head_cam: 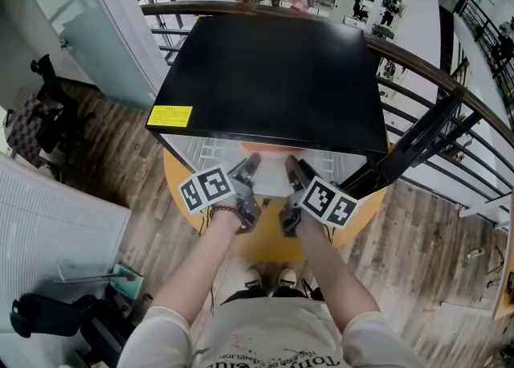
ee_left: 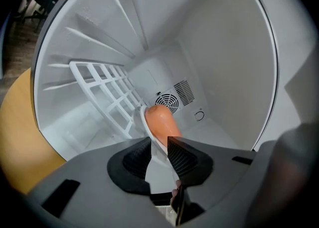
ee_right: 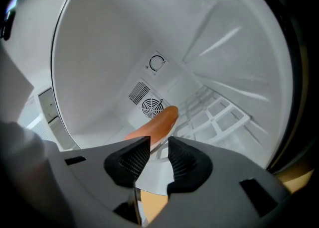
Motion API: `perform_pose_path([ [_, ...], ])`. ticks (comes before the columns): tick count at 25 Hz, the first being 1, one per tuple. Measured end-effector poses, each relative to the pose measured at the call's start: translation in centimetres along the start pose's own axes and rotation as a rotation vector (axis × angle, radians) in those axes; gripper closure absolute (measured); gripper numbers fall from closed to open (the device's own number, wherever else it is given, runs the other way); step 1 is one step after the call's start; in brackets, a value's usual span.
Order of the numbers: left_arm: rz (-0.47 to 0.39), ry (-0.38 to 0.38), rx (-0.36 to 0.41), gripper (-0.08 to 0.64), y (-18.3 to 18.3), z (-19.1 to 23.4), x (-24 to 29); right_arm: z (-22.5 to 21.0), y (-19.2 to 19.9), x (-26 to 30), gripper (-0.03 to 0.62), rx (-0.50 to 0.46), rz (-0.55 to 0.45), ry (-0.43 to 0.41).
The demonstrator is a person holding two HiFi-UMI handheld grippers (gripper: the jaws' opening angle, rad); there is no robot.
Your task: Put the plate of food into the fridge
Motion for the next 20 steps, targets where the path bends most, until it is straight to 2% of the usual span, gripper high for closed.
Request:
perform_pose_path([
  [4,0.017,-0.013,0.047,0.436,0.2,-0.4,0.0,-0.1,0.0,-0.3,0.475,-0.059,-0.003,0.034],
  [10,0.03,-0.028,0.06,0.416,0.2,-0.4,-0.3,0.2,0.2,-0.3,0.451,-0.155,0.013,0.06],
  [11,0.027,-0.031,0.064,0.414,0.2,-0.3,-0.3,0.3,0.3,-0.4,0.383,-0.165,0.012,0.05],
  [12,0.024,-0.034,0.066,0.414,0.1,-0.3,-0.4,0.4,0.4,-0.4,0.35,-0.17,0.009,0.042],
  [20,0.017,-0.043,0.064,0.411,0.2,-0.1,-1.1,0.4,0.1,-1.2,0.35,-0.253,-0.037,0.096],
])
Point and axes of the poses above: the fingertips, and each gripper's own axes: x forward along the fingers, z to its left, y out of its underside, the point moved 4 cm from there along -x, backward along the fingers, and after that the axes turned 8 degrees about y, right-handed, at the moved point
